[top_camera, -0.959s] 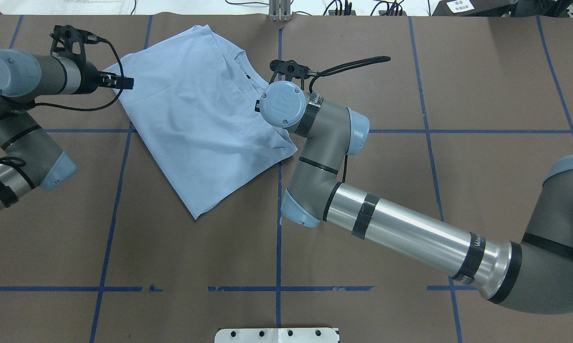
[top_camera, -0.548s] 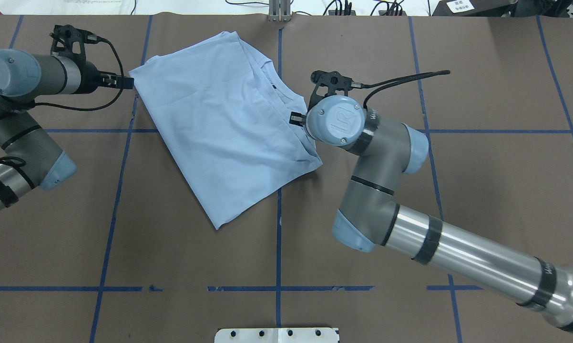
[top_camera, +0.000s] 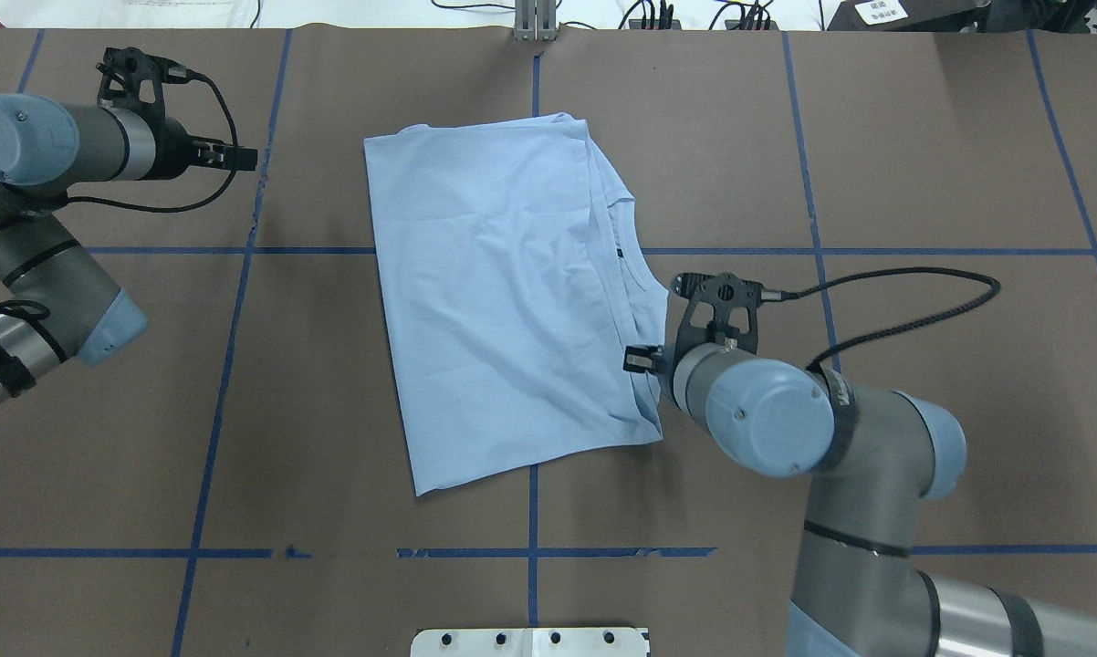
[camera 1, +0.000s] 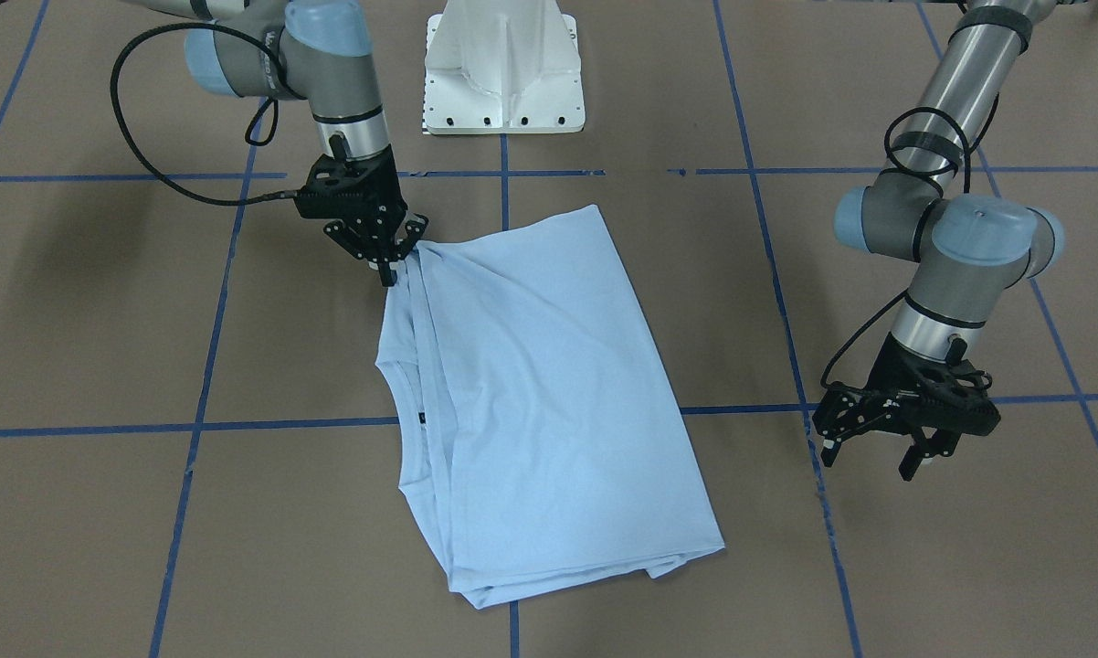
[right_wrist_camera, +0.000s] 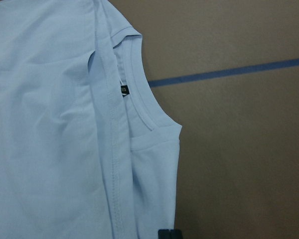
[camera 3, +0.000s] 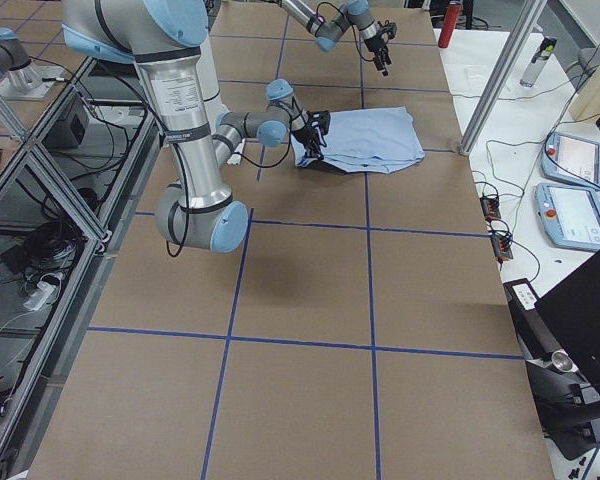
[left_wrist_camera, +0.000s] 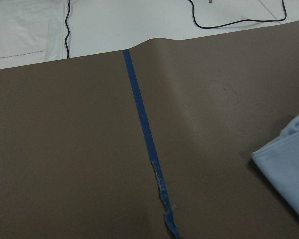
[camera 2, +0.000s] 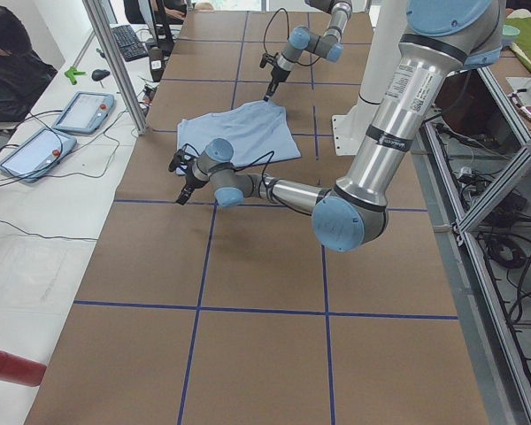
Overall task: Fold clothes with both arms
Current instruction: 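Drag the collar toward the robot with the right gripper, squaring the shirt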
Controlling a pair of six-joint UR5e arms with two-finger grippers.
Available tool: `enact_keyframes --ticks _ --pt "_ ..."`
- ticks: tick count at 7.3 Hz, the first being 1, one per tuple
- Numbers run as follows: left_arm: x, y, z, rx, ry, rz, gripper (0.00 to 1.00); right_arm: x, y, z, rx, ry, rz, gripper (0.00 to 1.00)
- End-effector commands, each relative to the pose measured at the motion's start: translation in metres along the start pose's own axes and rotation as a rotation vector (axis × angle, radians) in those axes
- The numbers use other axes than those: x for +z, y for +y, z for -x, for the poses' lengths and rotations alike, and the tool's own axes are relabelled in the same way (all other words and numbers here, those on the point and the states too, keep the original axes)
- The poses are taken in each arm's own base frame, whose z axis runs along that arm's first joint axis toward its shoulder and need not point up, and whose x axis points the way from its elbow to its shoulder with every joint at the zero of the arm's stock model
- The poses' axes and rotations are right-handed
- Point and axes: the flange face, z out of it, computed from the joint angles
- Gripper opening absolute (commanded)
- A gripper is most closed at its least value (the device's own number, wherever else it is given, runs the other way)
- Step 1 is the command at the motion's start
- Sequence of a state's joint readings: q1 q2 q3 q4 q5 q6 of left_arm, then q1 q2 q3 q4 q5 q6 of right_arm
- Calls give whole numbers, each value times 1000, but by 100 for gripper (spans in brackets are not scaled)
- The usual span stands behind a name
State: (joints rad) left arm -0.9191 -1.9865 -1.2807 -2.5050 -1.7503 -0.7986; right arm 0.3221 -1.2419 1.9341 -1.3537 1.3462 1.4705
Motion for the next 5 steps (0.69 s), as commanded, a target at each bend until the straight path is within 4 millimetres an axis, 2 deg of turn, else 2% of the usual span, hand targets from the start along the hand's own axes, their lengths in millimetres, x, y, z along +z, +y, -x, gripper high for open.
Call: enact_keyframes --ticks 1,3,5 --pt "0 0 0 1 0 0 100 -12 66 -26 -27 14 -10 0" --pt "0 0 0 1 0 0 100 -18 103 -35 4 14 -25 0" --pt "0 -1 -1 1 1 -1 100 -27 112 -59 -19 29 -28 0"
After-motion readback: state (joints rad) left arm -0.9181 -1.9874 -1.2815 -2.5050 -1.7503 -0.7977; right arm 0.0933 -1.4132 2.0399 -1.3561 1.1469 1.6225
